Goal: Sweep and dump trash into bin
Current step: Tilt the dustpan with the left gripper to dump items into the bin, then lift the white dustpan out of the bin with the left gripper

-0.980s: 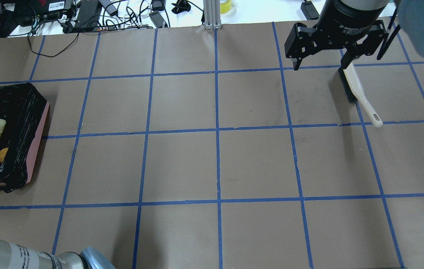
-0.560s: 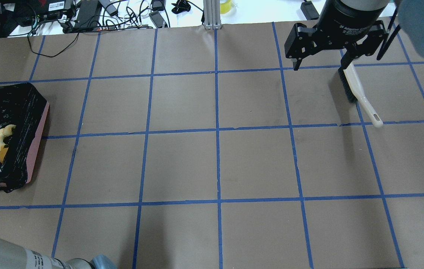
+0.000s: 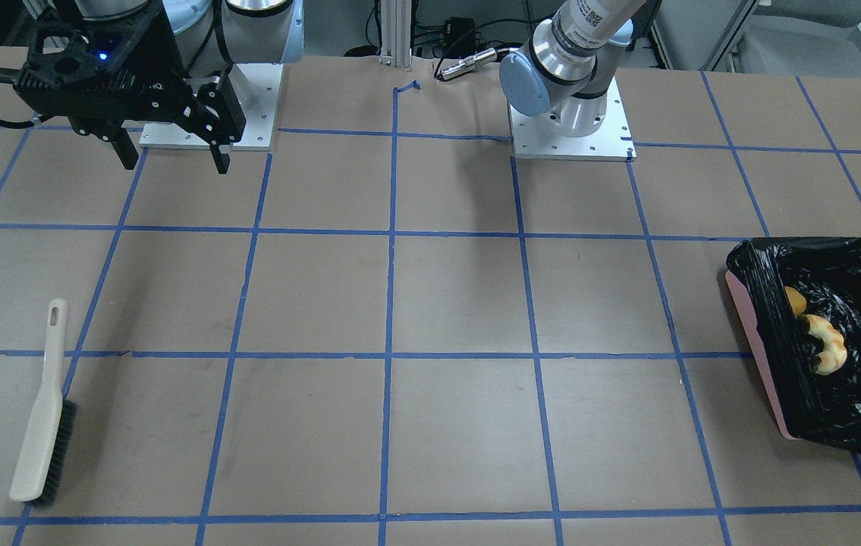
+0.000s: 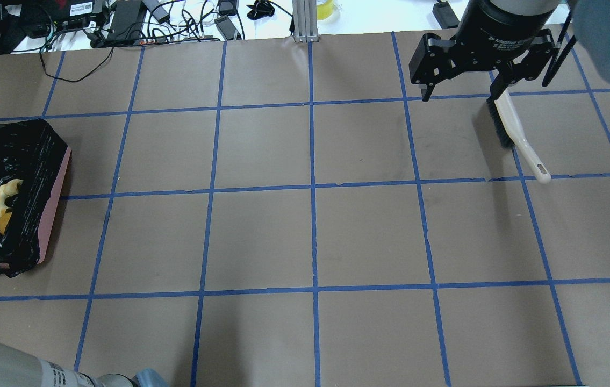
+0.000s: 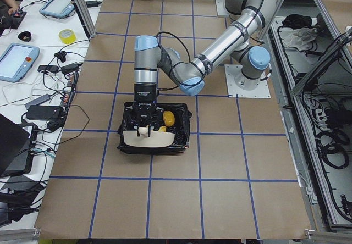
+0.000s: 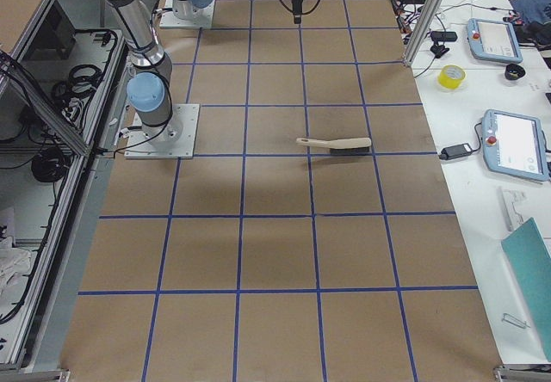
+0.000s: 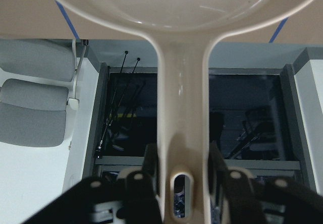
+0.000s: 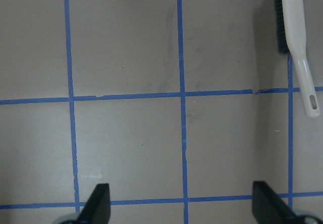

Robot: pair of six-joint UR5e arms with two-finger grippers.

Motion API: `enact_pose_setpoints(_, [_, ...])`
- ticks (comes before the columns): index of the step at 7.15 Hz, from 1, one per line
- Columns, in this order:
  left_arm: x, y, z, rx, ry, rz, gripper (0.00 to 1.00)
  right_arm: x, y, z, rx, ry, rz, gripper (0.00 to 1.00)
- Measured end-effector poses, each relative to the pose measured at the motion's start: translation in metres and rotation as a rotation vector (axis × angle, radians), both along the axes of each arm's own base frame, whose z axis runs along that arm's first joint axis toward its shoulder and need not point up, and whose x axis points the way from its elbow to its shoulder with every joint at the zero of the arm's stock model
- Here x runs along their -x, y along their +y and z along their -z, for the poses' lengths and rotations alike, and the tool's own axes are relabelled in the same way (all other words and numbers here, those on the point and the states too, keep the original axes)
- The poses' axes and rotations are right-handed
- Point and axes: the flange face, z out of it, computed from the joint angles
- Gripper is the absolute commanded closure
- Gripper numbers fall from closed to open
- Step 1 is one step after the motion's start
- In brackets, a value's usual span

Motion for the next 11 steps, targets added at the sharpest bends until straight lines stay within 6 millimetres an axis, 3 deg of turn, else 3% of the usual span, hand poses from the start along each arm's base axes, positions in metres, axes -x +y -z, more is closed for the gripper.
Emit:
enact_pose_setpoints(3, [0.030, -0.010, 0.023, -0.026, -0.007, -0.002, 1.00, 0.001, 0.000, 0.000, -0.001, 0.000, 0.000, 0.00])
enact_pose_setpoints(7, [0.040, -0.014, 0.029, -0.037, -0.002, 0.016, 1.00, 0.002, -0.001, 0.000, 0.001, 0.002, 0.002, 0.00])
enact_pose_setpoints(8, [0.043, -0.017, 0.015, -0.026, -0.006, 0.036, 1.00, 0.003, -0.001, 0.000, 0.001, 0.003, 0.004, 0.00])
enact_pose_setpoints(11, [0.051, -0.028, -0.053, -0.009, 0.104, 0.153, 1.00, 0.004, -0.001, 0.000, 0.001, 0.012, 0.006, 0.00])
